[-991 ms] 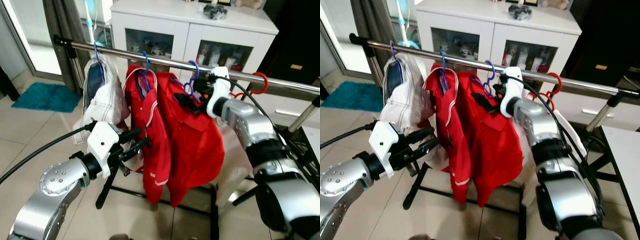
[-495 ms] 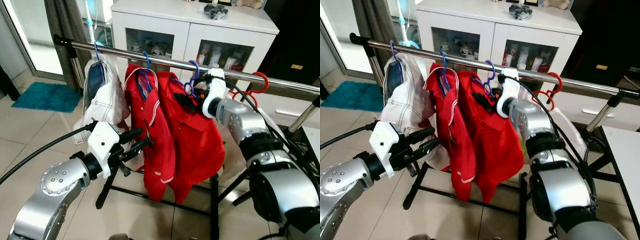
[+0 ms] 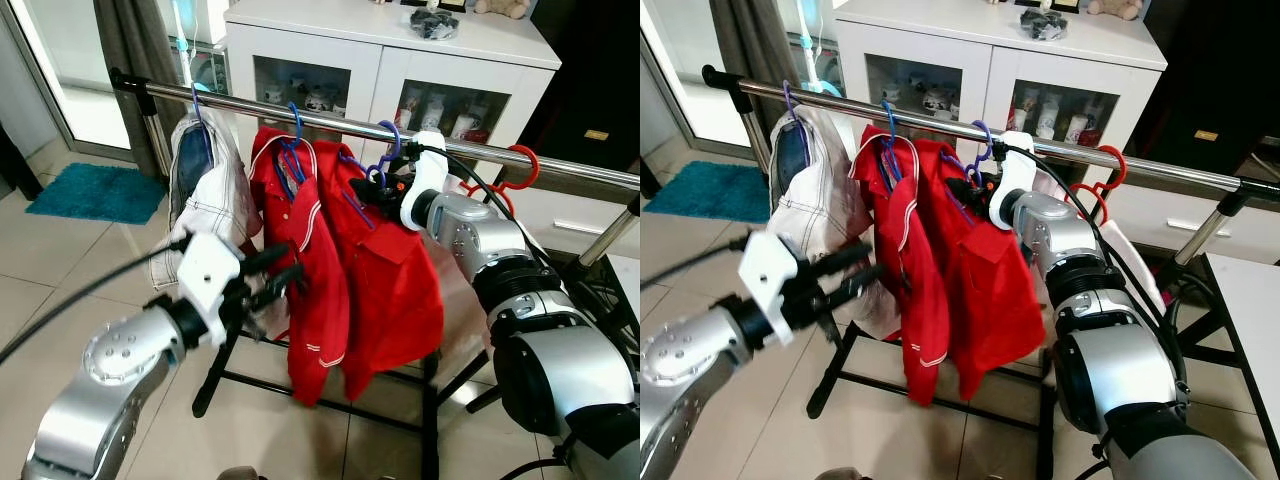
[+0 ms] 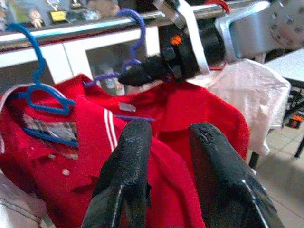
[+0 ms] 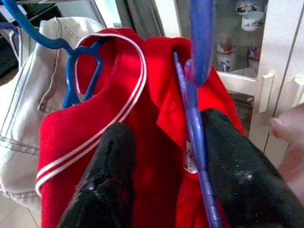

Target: Hang hanger

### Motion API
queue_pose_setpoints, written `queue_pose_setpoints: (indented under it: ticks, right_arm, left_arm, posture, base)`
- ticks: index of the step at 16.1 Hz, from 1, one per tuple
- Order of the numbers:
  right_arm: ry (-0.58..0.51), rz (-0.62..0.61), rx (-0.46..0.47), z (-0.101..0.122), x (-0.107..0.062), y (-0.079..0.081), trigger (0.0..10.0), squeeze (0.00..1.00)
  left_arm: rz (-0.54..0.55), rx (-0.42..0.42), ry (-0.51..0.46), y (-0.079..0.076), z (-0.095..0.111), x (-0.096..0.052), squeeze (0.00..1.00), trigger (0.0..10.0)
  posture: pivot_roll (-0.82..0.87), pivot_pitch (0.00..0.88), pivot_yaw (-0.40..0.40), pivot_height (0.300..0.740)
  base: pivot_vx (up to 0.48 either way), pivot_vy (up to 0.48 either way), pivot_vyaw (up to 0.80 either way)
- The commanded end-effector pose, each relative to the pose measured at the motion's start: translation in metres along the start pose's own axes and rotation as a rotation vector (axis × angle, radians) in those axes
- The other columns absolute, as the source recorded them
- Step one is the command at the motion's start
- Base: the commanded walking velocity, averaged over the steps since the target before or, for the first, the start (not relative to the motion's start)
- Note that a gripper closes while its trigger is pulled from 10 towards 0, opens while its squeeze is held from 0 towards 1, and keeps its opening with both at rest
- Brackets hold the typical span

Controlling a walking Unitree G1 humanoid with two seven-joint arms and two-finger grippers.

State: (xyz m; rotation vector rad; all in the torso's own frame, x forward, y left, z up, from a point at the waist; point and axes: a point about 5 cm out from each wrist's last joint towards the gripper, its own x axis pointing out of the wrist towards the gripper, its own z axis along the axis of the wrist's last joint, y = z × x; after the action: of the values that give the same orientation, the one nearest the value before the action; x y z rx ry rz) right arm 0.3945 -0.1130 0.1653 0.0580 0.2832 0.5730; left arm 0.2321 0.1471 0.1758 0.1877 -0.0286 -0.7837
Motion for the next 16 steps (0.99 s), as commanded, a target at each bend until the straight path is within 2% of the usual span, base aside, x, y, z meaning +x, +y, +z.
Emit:
queue_pose_setpoints:
  ticks: [1, 16]
  right_arm:
    - [-0.012, -0.01, -0.001, 0.005, 0.0003, -0.0015, 0.0, 0.0]
    - [-0.05, -0.004, 0.026, 0.0074, -0.001, -0.0052, 0.0, 0.0]
  left_arm:
    - [0.011, 0.001, -0.021, 0.0025, 0.004, -0.0002, 0.0, 10.0]
    - [0.015, -0.001, -0.025, 0.0027, 0.003, 0.0017, 0.0, 10.0]
  posture:
    - [0.17, 0.0, -0.062, 0.74]
    - [0.17, 0.0, -0.064, 0.74]
  base:
    - [0.0, 0.0, 0.0]
    - [0.0, 0.0, 0.0]
